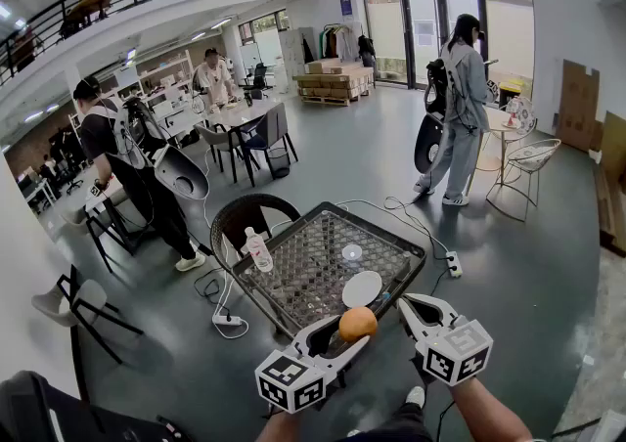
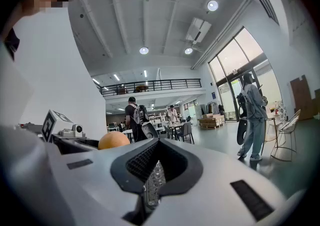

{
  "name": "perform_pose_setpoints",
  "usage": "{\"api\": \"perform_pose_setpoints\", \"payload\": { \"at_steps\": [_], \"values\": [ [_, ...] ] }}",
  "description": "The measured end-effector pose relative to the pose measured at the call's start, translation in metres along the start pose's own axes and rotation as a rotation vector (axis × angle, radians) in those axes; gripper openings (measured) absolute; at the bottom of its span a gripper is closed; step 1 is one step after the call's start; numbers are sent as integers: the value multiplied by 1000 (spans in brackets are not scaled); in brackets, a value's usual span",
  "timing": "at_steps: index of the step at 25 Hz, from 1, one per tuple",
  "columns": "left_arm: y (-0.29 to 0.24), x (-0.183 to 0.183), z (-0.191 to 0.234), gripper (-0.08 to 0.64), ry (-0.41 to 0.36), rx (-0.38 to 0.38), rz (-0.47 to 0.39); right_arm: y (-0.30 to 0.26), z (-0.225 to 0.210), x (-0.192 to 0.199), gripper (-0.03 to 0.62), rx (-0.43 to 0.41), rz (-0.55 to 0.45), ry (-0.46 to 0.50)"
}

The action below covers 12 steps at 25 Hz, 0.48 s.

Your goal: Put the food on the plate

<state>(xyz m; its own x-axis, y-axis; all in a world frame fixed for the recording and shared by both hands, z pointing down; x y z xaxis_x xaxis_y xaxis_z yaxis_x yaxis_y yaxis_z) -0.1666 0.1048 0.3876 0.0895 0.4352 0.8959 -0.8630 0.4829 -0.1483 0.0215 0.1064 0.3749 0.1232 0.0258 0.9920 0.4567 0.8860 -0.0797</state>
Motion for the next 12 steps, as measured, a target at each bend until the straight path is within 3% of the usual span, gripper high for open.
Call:
{"api": "perform_pose_setpoints", "payload": {
  "at_steps": [12],
  "values": [
    [-11, 6, 3, 279, 16, -1, 5, -1, -10, 8, 3, -7, 6, -14]
  ]
}}
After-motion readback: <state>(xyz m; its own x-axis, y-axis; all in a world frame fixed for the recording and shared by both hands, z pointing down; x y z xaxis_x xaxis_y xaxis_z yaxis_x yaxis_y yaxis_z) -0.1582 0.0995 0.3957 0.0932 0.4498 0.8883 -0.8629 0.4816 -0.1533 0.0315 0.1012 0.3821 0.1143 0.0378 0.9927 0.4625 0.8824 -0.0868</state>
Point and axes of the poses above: the fingertips, and each gripper's own axes: y backward along the fingers, z to its left, x out of its underside, the point moved 7 cm from there along y, backward along the fingers, and after that the axes turned 14 degrees about y, right-handed, at the moved point
